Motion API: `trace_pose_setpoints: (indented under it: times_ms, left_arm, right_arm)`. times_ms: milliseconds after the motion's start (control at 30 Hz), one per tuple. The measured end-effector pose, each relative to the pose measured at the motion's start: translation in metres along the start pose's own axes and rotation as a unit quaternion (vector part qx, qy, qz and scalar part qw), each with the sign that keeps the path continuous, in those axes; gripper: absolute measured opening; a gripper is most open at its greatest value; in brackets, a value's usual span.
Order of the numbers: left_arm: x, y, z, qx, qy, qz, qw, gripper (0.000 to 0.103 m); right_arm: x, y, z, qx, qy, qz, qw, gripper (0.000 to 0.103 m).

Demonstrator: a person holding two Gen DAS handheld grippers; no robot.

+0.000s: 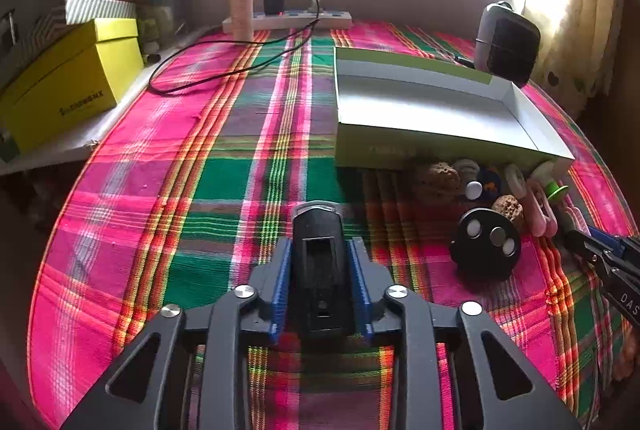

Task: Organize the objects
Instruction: 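Lift the black device with the left tool and carry it toward the box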

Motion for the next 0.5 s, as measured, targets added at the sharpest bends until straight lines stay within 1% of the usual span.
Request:
trace_pose_setpoints:
  times_ms: [500]
  left_arm:
    - [-0.0002,0.0003,-0.0004,-0.002,0.001,0.0,1.0,0.025]
  right_arm:
    - [-0.0021,0.0011,-0.0031,-0.004,0.003,0.003,1.0,0.024]
Point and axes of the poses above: each gripper's, at about its wrist camera, not at the fingertips, and y roughly against the way its jaws point, z to its right, x to its top, the point moved 3 cm from there along -y, roughly the way its jaws point, and after that the axes turned 5 degrees about z, right-handed, at the moved point
